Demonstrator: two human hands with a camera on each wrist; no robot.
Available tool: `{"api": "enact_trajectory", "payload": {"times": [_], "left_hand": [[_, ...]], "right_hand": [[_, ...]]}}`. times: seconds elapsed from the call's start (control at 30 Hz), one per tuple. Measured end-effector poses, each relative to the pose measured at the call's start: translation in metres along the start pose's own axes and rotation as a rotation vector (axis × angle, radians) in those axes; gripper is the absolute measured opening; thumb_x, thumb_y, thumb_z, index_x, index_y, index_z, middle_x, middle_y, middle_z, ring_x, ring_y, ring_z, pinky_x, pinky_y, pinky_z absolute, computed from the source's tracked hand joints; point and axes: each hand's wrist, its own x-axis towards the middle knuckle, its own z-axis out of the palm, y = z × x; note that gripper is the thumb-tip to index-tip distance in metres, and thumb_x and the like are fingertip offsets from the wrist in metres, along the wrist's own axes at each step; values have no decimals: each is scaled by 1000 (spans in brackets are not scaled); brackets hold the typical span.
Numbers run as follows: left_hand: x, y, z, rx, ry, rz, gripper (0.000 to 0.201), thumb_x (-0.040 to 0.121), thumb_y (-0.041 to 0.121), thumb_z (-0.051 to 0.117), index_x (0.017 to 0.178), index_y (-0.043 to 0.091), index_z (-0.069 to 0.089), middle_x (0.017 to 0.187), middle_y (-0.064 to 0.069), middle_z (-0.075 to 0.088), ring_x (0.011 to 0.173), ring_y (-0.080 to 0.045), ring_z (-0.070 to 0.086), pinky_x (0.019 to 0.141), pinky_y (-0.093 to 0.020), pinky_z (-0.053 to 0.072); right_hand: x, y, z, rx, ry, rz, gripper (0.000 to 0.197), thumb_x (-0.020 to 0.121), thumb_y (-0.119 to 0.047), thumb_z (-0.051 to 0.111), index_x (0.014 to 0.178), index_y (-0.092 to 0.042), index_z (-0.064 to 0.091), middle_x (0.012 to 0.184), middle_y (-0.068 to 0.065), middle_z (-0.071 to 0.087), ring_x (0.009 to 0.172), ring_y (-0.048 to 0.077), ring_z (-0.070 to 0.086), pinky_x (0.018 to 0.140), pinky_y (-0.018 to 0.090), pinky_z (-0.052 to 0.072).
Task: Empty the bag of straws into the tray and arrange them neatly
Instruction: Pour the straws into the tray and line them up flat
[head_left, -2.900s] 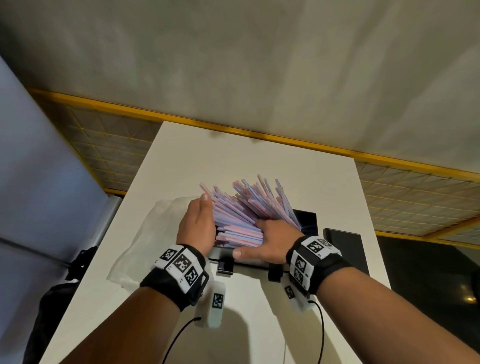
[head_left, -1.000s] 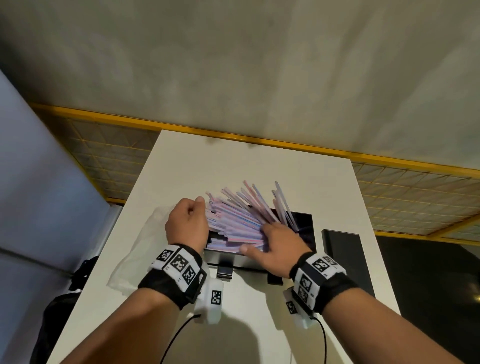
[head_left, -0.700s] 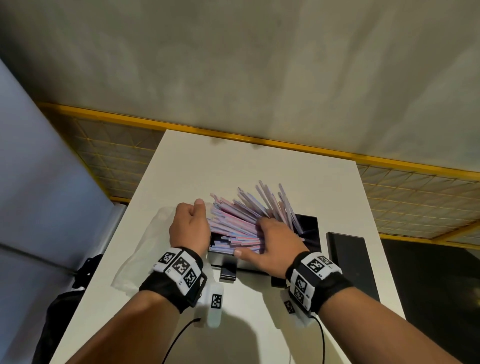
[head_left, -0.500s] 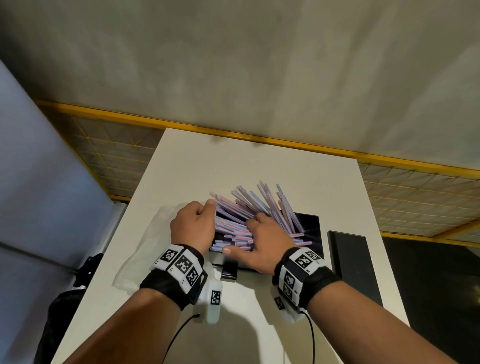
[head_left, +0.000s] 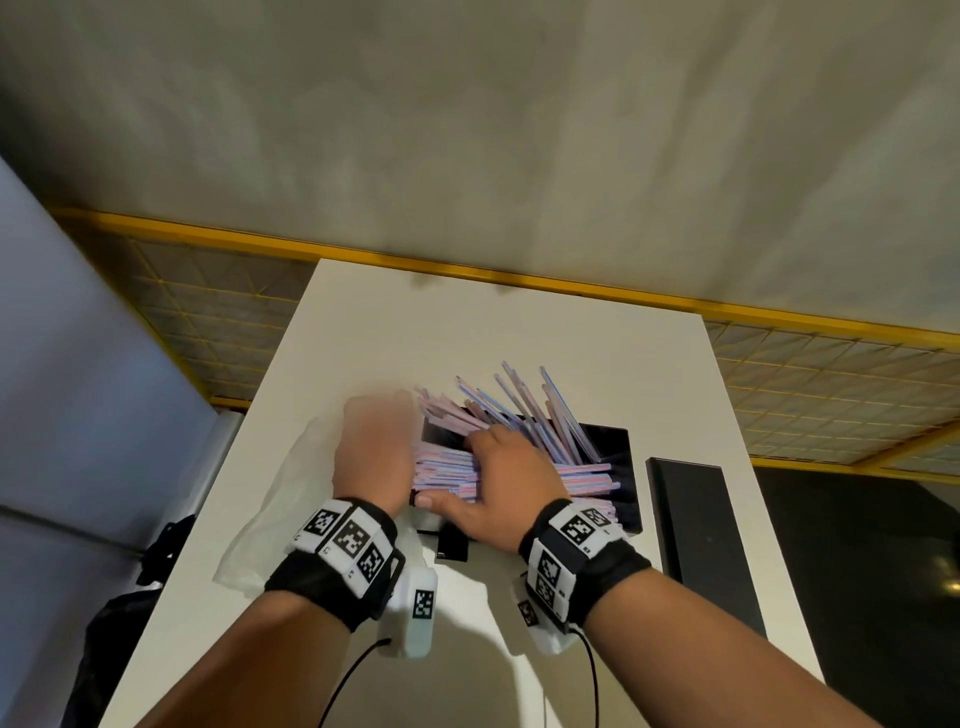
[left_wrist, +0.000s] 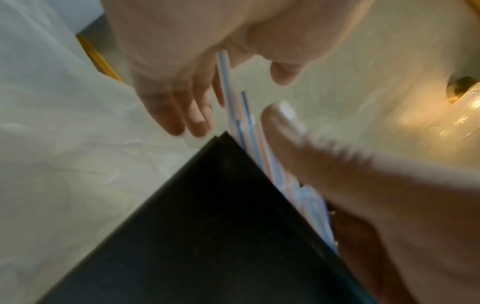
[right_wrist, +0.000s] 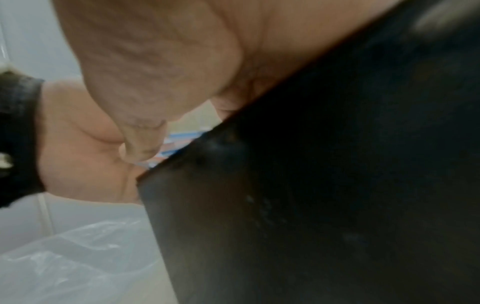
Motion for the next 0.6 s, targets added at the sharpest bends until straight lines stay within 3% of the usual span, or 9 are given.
{"api": "enact_trajectory", "payload": {"times": [0.1, 0.17, 0.23, 0.3, 0.37, 0.43, 0.47, 0.53, 0.6], "left_hand": [[-1, -8, 5, 95, -168, 11, 41, 103, 51, 38, 121, 16, 52, 118, -6, 63, 109, -27, 59, 89, -33, 40], [-1, -9, 6, 146, -168, 49, 51, 102, 53, 40, 131, 12, 47, 130, -9, 59, 117, -29, 56, 96, -35, 41], [-3, -4, 4, 128, -142, 126, 64, 95, 58, 46, 139, 11, 42, 140, -11, 53, 125, -28, 53, 103, -37, 40], [0, 4, 2, 112, -152, 189, 76, 86, 62, 49, 145, 16, 39, 149, -7, 46, 134, -25, 47, 110, -41, 38], [6, 18, 2, 72, -202, 178, 76, 84, 64, 53, 149, 26, 38, 153, -1, 43, 136, -20, 44, 111, -39, 37], [15, 32, 6, 23, -321, 140, 65, 91, 59, 57, 149, 33, 41, 151, 1, 45, 131, -16, 47, 104, -33, 37], [17, 39, 8, 36, -402, 152, 61, 92, 58, 58, 147, 35, 45, 148, 1, 49, 130, -16, 49, 103, -32, 37], [17, 48, 11, 74, -514, 200, 62, 84, 64, 60, 139, 36, 55, 138, 3, 59, 125, -14, 55, 105, -32, 39], [12, 52, 16, 90, -524, 244, 59, 74, 66, 65, 125, 35, 66, 119, 7, 68, 111, -13, 63, 102, -33, 46]], "right_hand": [[-13, 6, -3, 132, 84, -92, 69, 77, -76, 54, 106, -13, 60, 98, 1, 60, 96, 23, 55, 82, 36, 47], [-24, 16, -11, 190, 182, -93, 52, 79, -62, 64, 100, -13, 63, 93, 0, 60, 90, 20, 56, 78, 31, 46], [-33, 32, -24, 264, 307, 8, 40, 78, -50, 69, 97, -15, 63, 90, -3, 59, 84, 16, 55, 74, 26, 41], [-38, 51, -39, 306, 399, 146, 42, 76, -45, 71, 104, -15, 62, 96, -2, 60, 88, 17, 57, 77, 24, 41], [-37, 65, -53, 261, 321, 267, 65, 79, -44, 75, 130, -10, 54, 124, 8, 58, 116, 26, 56, 96, 32, 44], [-30, 68, -64, 231, 143, 327, 89, 83, -48, 74, 152, -10, 33, 153, 10, 41, 142, 28, 37, 116, 38, 32], [-26, 67, -65, 243, 76, 322, 92, 84, -50, 73, 155, -13, 27, 158, 8, 35, 146, 28, 31, 119, 41, 28], [-15, 60, -60, 248, -2, 268, 82, 83, -48, 71, 152, -22, 34, 151, 7, 45, 141, 31, 40, 115, 44, 33], [-10, 54, -52, 223, -5, 213, 62, 83, -39, 68, 139, -25, 47, 129, 6, 61, 119, 33, 56, 100, 34, 42]]}}
